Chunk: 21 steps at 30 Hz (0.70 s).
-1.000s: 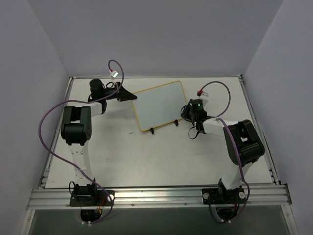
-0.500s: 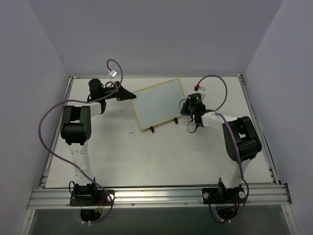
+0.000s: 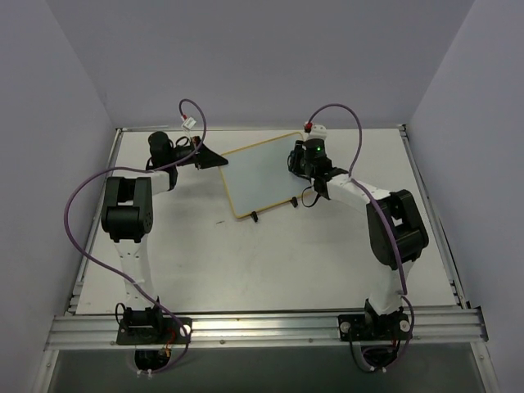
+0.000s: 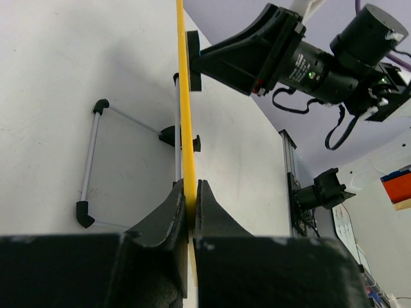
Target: Erase the whiteboard
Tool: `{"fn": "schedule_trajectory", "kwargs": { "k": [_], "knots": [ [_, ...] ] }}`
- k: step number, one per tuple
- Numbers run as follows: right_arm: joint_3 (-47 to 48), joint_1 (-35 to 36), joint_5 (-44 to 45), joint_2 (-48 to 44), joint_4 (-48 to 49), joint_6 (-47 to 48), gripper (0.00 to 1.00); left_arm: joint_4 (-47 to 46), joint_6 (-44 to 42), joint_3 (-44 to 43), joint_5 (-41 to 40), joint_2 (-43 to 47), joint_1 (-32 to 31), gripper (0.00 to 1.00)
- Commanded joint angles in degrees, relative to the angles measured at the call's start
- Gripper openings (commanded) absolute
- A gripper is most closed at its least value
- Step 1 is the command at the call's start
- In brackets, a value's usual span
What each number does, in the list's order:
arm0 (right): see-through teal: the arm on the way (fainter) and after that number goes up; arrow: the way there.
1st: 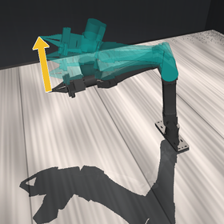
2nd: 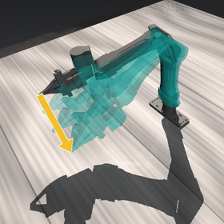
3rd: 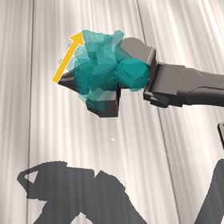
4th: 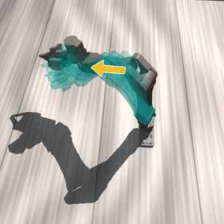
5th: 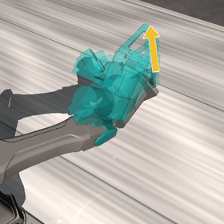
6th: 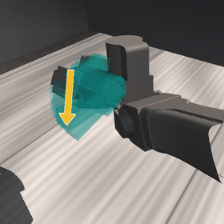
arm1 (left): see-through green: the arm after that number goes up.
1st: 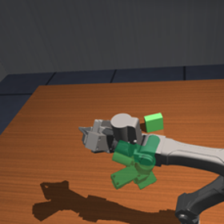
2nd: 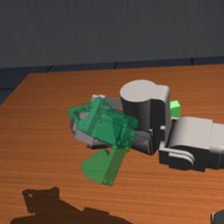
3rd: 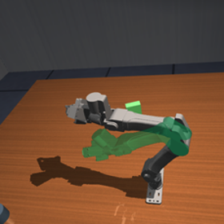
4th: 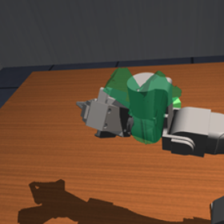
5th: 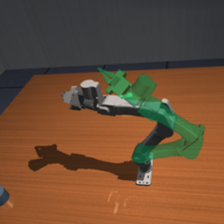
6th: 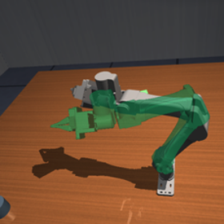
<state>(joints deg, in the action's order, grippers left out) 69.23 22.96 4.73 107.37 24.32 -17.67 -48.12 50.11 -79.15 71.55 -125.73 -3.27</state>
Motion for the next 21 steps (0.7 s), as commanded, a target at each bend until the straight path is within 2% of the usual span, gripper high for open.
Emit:
{"fn": "schedule_trajectory", "kwargs": {
  "k": [1, 7, 15, 21],
  "knots": [
    [-1.9, 3.7, 0.4, 1.3, 5.1, 0.8, 0.00, -3.8, -2.6, -0.4, 3.4, 0.0, -0.4, 0.02],
    [-10.7, 5.3, 3.6, 1.7, 11.9, -3.1, 0.00, -1.6, -4.1, -0.5, 3.2, 0.7, -0.2, 0.02],
    [-22.1, 4.0, 17.1, -1.3, 14.3, -12.4, 0.00, -2.2, -3.5, -0.5, 3.1, 0.3, -0.2, 0.02],
    [-24.0, 4.3, 15.8, -1.5, 16.6, -13.2, 0.00, -2.9, -3.2, -0.4, 3.2, 0.4, -0.2, 0.02]
  ]
}}
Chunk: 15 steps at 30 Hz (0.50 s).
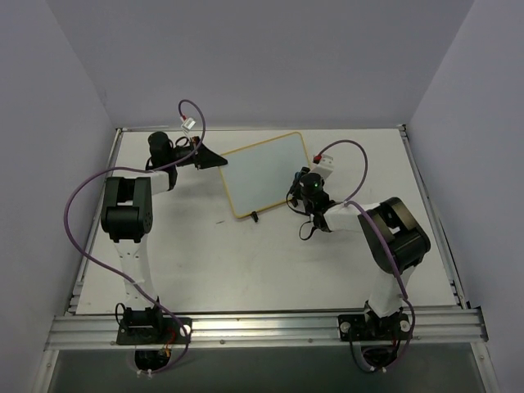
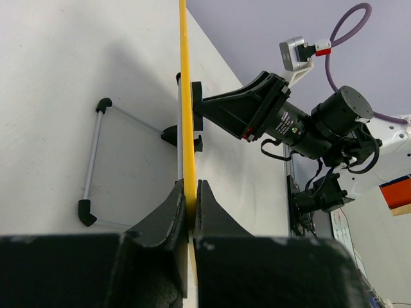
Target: Erase the whiteboard
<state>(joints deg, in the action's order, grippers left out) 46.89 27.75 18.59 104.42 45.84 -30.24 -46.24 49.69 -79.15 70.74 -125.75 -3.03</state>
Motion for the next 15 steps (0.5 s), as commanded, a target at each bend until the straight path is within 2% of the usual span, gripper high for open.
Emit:
{"fn": "schedule_trajectory", "kwargs": {
  "k": [1, 9, 12, 15],
  "knots": [
    [-1.0, -0.2, -0.5, 1.7, -4.0, -0.1, 0.00, -4.8, -2.5, -0.4, 4.0, 0.4, -0.5, 0.02],
    [14.6, 7.7, -5.8, 5.0, -7.1, 2.9, 0.00, -4.9, -2.5, -0.6, 4.6, 0.2, -0.7, 0.02],
    [21.2, 10.7, -5.8, 6.7, -12.0, 4.2, 0.00, -4.2, -2.7, -1.1, 4.9, -0.2, -0.8, 0.02],
    [31.9, 12.4, -5.9, 9.7, -19.4, 6.3, 0.00, -4.0, -2.8, -1.2, 5.0, -0.2, -0.7, 0.02]
  ]
}}
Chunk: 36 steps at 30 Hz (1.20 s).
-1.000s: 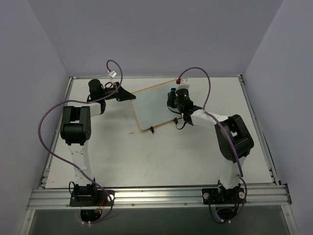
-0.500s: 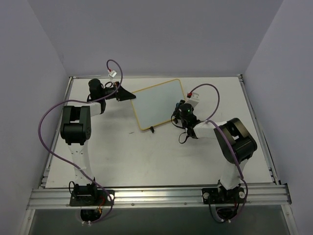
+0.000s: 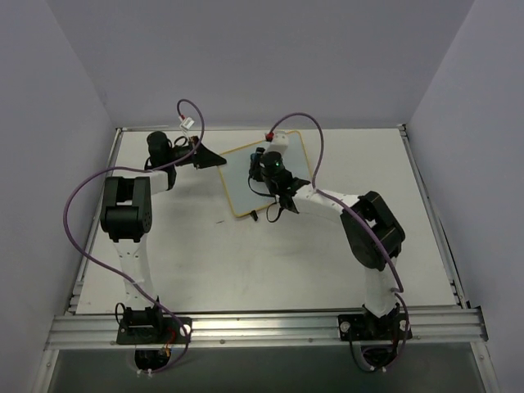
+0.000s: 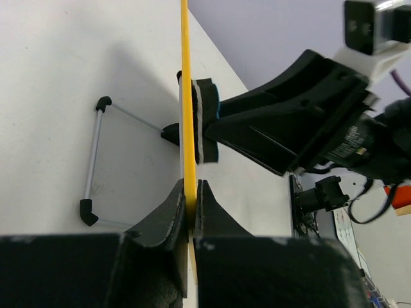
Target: Erase the whiteboard
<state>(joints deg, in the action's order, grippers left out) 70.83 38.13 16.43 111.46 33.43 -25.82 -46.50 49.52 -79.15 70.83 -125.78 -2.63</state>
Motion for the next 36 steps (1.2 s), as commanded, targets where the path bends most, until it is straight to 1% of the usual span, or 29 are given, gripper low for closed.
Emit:
{"fn": "schedule_trajectory", "kwargs": {
  "k": [1, 4, 5, 10, 11, 14, 16, 17, 18, 19, 20, 21, 22, 24, 27, 30, 33, 36],
  "knots": [
    [9.6, 1.9, -3.9, 3.7, -8.5, 2.6, 0.00, -3.3, -2.8, -1.1, 4.9, 0.0, -1.1, 0.02],
    [11.7, 0.8, -2.1, 6.0, -12.2, 4.1, 0.00, -0.6, -4.9, -1.2, 5.1, 0.6, -1.1, 0.02],
    [11.2, -0.7, -2.1, 6.1, -12.7, 3.9, 0.00, 0.2, -5.5, -1.5, 5.1, 0.8, -1.1, 0.02],
    [2.8, -6.7, -2.5, 3.1, -10.2, 1.3, 0.00, 6.6, -9.2, -3.7, 6.5, 0.6, -0.6, 0.02],
    [0.7, -9.0, -2.5, 2.1, -10.3, 0.6, 0.00, 6.5, -9.3, -3.6, 6.4, 0.7, -0.5, 0.02],
    [-0.5, -12.5, -3.9, 1.0, -11.4, 0.3, 0.00, 6.8, -9.4, -3.6, 6.4, 1.6, 0.0, 0.02],
    [0.4, -15.7, -4.2, 1.0, -13.6, 0.9, 0.00, 9.3, -11.3, -3.4, 6.3, 2.6, 0.0, 0.02],
    [0.8, -16.6, -4.8, 0.9, -14.4, 1.3, 0.00, 11.3, -12.9, -3.5, 6.1, 3.1, 0.1, 0.02],
    [1.5, -18.2, -5.3, 0.7, -15.2, 1.6, 0.00, 14.1, -17.4, -4.1, 5.4, 4.1, -0.1, 0.02],
    [1.7, -19.0, -5.8, 0.5, -15.5, 1.7, 0.00, 20.9, -20.3, -4.5, 4.9, 4.6, -0.2, 0.02],
    [1.8, -19.8, -7.1, 0.3, -15.6, 1.6, 0.00, 24.5, -23.1, -5.2, 4.2, 5.0, -0.4, 0.02],
    [1.9, -20.4, -8.0, 0.2, -15.5, 1.7, 0.00, 28.4, -28.5, -5.9, 3.7, 5.5, -0.6, 0.02],
    [2.1, -21.3, -8.7, 0.2, -15.5, 2.2, 0.00, 34.0, -30.8, -7.1, 2.8, 5.6, -1.1, 0.02],
    [3.0, -21.8, -9.9, 0.7, -16.8, 2.9, 0.00, 36.2, -33.3, -7.2, 2.1, 5.8, -1.4, 0.02],
    [3.3, -22.0, -11.1, -0.6, -17.2, 4.2, 0.00, 38.8, -34.9, -7.6, 1.3, 5.5, -1.6, 0.02],
    [0.8, -22.0, -12.0, -4.2, -15.1, 4.1, 0.00, 40.6, -36.3, -8.0, 0.5, 5.5, -1.5, 0.02],
    [-0.5, -21.4, -15.1, -6.3, -11.9, 4.2, 0.00, 41.0, -36.7, -8.3, 0.6, 5.3, -1.7, 0.02],
    [0.0, -19.0, -13.0, -7.1, -10.6, 5.1, 0.00, 42.4, -37.7, -8.6, 0.0, 5.6, -2.0, 0.02]
  ]
}}
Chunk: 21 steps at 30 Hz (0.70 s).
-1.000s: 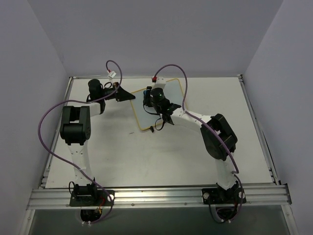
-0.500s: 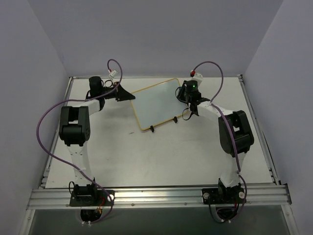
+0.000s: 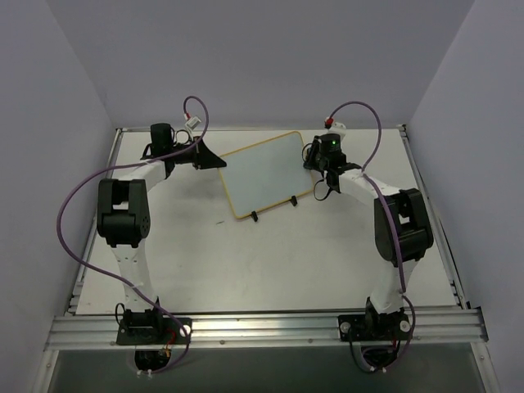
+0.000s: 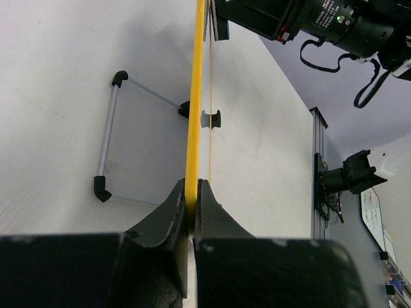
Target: Erase the whiteboard
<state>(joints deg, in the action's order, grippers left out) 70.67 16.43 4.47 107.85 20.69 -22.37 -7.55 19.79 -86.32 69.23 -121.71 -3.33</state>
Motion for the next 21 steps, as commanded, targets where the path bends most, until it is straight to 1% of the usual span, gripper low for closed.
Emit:
{"fn": "schedule_trajectory", "kwargs": {
  "k": [1, 3, 5, 8, 10, 11, 13, 16, 17, 19, 20, 21],
  "knots": [
    [0.2, 3.3, 1.5, -3.9, 2.5, 1.5, 0.00, 4.0, -8.4, -1.4, 1.4, 1.7, -1.4, 0.02],
    [-0.4, 3.7, 2.8, -4.9, 3.4, 0.3, 0.00, 5.6, -9.7, -1.8, 0.7, 2.1, -1.7, 0.02],
    [-0.9, 3.7, 6.1, -6.5, 3.0, -0.4, 0.00, 6.1, -9.9, -2.1, 0.7, 2.7, -1.8, 0.02],
    [-1.4, 2.7, 7.7, -9.2, -1.3, -0.8, 0.00, 6.8, -10.7, -2.5, 0.0, 3.3, -1.8, 0.02],
    [-1.2, 1.3, 6.2, -10.8, -7.0, 0.9, 0.00, 9.5, -11.4, -3.3, -0.3, 3.3, -1.4, 0.02],
    [-1.2, 1.1, 5.8, -12.6, -11.9, 1.6, 0.00, 9.9, -11.5, -3.5, -0.5, 3.2, -1.3, 0.02],
    [-3.1, -0.4, 4.9, -16.2, -16.1, 3.6, 0.00, 11.0, -12.1, -4.4, -0.8, 3.0, -0.9, 0.02],
    [-6.2, -3.1, 1.7, -19.9, -26.0, 5.3, 0.00, 15.6, -14.9, -6.2, -1.3, 2.4, -0.5, 0.02],
    [-6.3, -3.2, 1.4, -20.2, -32.3, 5.7, 0.00, 18.8, -16.9, -7.8, -1.5, 2.0, -0.3, 0.02],
    [-9.4, -3.2, 1.7, -22.1, -36.1, 5.5, 0.00, 22.5, -19.3, -9.7, -2.5, 1.6, -0.1, 0.02],
    [-11.0, -2.6, 1.0, -23.3, -37.3, 4.8, 0.00, 25.4, -21.8, -11.2, -3.1, 1.4, -0.1, 0.02],
    [-12.6, -2.2, 0.9, -24.4, -37.6, 4.3, 0.00, 26.5, -22.6, -11.8, -3.7, 1.2, -0.1, 0.02]
  ]
}}
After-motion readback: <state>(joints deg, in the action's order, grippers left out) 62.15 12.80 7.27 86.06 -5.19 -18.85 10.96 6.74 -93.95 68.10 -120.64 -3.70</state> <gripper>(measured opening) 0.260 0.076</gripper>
